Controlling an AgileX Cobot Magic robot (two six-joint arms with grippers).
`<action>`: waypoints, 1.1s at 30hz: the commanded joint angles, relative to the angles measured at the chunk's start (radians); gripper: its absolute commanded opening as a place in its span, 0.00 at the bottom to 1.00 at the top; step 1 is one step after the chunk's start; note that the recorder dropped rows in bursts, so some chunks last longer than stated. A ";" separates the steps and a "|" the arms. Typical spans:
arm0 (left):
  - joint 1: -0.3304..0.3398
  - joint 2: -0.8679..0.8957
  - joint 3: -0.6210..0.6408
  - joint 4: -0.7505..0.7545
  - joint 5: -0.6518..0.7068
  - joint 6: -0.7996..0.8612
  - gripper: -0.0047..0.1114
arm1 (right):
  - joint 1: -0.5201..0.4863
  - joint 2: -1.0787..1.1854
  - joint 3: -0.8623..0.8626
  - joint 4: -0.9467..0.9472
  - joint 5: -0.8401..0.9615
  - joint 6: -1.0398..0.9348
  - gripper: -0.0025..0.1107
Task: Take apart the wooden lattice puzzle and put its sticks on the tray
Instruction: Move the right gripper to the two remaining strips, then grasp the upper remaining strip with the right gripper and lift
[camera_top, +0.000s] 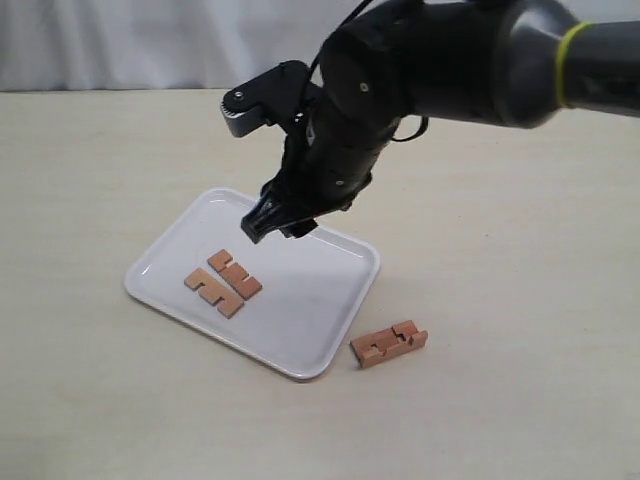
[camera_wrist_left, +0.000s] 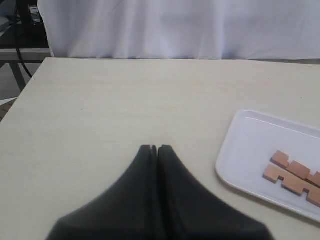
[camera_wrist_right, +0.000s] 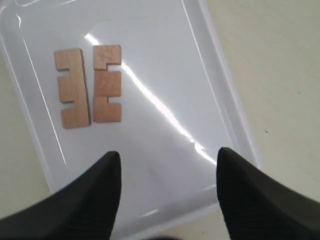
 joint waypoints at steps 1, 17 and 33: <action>-0.008 -0.001 0.002 -0.001 -0.007 -0.003 0.04 | -0.030 -0.138 0.129 -0.099 -0.015 -0.020 0.50; -0.008 -0.001 0.002 -0.001 -0.007 -0.003 0.04 | -0.190 -0.385 0.440 0.012 -0.037 -0.543 0.50; -0.008 -0.001 0.002 -0.003 -0.001 -0.003 0.04 | -0.185 -0.240 0.645 0.190 -0.231 -1.130 0.50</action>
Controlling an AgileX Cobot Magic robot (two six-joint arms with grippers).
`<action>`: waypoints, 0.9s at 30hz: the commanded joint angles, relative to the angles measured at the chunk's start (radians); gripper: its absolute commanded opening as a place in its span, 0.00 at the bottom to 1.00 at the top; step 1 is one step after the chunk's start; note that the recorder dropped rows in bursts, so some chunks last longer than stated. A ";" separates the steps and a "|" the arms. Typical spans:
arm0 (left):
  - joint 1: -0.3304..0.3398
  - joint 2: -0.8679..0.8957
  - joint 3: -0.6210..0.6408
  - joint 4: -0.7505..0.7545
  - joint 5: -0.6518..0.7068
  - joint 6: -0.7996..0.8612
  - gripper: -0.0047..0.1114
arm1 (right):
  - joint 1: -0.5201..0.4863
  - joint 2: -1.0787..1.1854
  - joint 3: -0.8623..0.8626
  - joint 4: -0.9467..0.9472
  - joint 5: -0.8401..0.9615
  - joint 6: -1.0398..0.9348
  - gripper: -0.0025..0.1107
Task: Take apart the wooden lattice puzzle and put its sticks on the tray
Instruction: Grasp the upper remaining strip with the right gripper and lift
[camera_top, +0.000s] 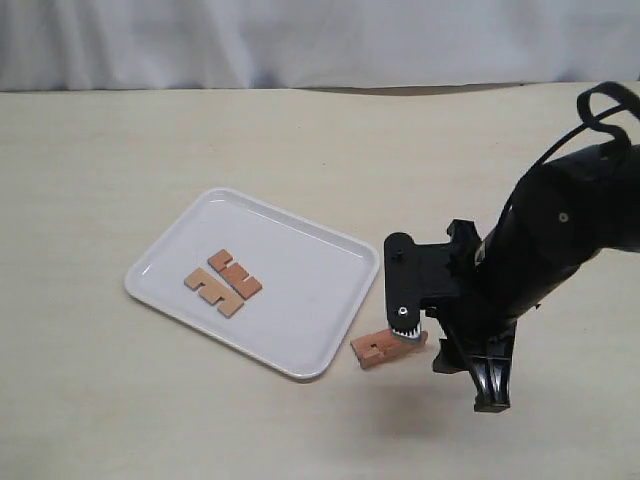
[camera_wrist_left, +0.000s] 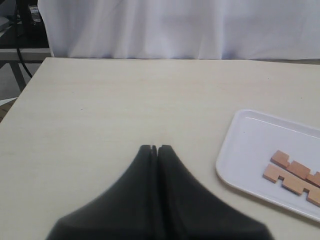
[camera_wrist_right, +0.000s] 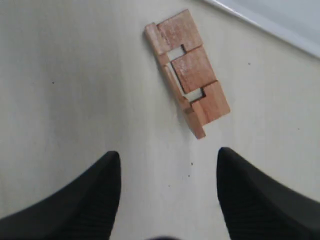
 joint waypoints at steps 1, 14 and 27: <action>-0.008 -0.001 0.002 -0.003 -0.001 -0.003 0.04 | -0.001 0.041 0.006 0.015 -0.099 -0.053 0.50; -0.008 -0.001 0.002 -0.003 -0.001 -0.003 0.04 | -0.001 0.146 0.006 0.015 -0.201 -0.114 0.50; -0.008 -0.001 0.002 -0.003 -0.008 -0.003 0.04 | -0.001 0.164 -0.038 0.015 -0.095 -0.144 0.06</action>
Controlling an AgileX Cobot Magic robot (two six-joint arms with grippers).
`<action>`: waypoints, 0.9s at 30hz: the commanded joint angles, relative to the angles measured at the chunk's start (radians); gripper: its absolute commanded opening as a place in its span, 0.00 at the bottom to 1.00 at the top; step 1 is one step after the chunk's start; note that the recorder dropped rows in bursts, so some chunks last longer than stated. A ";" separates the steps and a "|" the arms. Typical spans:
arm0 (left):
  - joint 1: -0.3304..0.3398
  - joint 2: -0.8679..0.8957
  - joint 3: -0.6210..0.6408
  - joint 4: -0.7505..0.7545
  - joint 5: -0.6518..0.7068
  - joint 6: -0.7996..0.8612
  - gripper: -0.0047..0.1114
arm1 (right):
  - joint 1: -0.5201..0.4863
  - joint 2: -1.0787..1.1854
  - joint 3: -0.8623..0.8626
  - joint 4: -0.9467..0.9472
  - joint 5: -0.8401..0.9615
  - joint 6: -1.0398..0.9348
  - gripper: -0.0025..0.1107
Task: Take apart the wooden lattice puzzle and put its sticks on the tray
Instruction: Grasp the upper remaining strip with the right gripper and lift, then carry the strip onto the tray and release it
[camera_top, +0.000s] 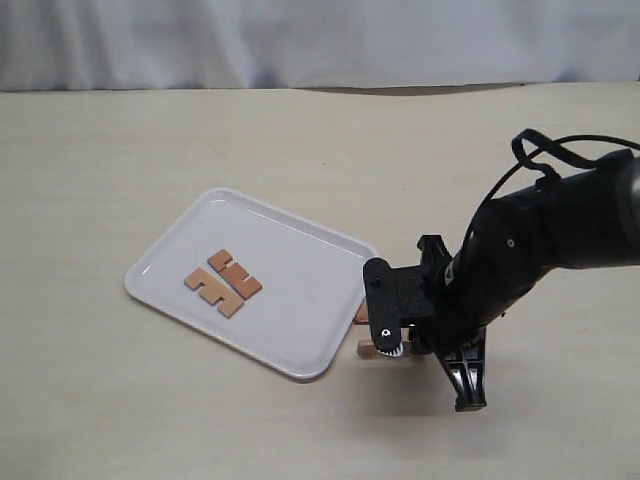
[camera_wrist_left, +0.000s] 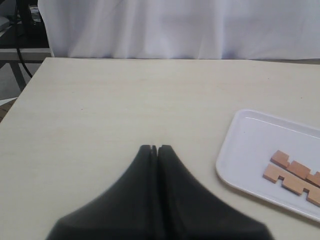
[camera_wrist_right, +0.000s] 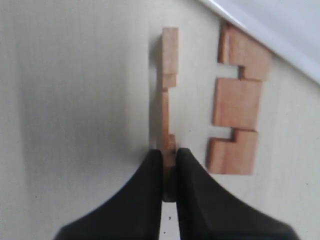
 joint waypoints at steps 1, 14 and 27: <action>-0.008 -0.001 0.002 -0.001 -0.010 -0.003 0.04 | -0.001 -0.015 -0.053 0.011 0.124 -0.012 0.06; -0.008 -0.001 0.002 -0.001 -0.006 -0.003 0.04 | -0.001 -0.249 -0.096 0.295 0.058 0.001 0.06; -0.008 -0.001 0.002 -0.001 -0.006 -0.003 0.04 | -0.001 -0.257 -0.096 0.589 -0.016 0.021 0.06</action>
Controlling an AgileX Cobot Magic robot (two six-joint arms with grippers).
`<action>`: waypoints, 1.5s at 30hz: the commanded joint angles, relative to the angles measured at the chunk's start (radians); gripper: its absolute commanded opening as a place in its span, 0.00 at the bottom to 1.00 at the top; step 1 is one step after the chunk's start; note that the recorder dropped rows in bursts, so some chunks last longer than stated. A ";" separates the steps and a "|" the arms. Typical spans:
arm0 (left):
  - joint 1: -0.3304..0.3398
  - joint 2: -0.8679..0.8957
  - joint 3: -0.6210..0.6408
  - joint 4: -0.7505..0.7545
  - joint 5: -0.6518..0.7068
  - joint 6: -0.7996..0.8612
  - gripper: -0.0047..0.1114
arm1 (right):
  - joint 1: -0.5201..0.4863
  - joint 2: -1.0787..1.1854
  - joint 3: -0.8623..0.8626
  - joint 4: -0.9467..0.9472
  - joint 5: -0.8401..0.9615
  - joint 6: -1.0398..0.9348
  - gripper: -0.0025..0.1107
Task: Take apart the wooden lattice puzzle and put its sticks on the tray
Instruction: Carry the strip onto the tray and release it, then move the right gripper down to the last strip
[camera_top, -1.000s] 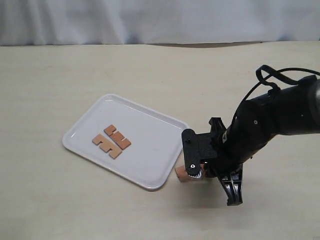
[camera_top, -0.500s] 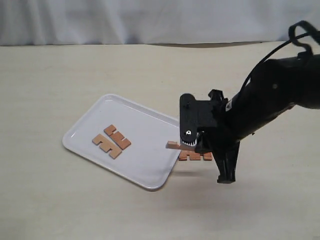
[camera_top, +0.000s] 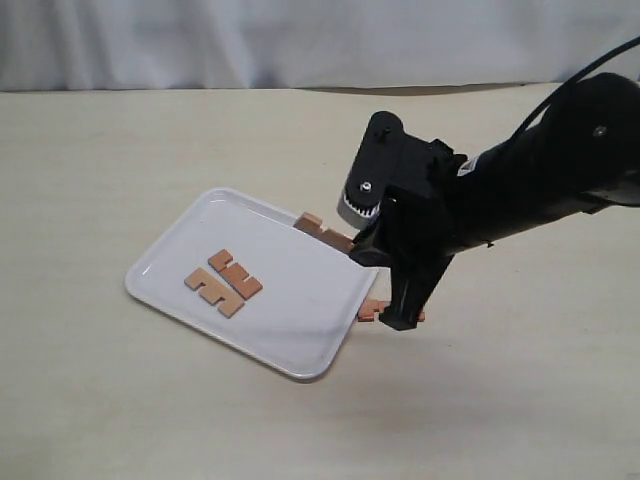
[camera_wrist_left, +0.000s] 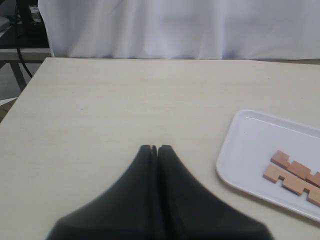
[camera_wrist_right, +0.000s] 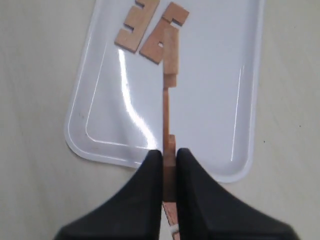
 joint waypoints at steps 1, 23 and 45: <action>-0.008 -0.001 0.002 -0.001 -0.006 -0.003 0.04 | -0.001 -0.005 -0.003 0.141 -0.076 0.044 0.06; -0.008 -0.001 0.002 -0.003 -0.002 -0.003 0.04 | 0.127 0.483 -0.280 0.189 -0.369 0.429 0.38; -0.008 -0.001 0.002 -0.001 -0.006 -0.003 0.04 | 0.125 0.103 -0.276 -0.607 0.269 0.662 0.59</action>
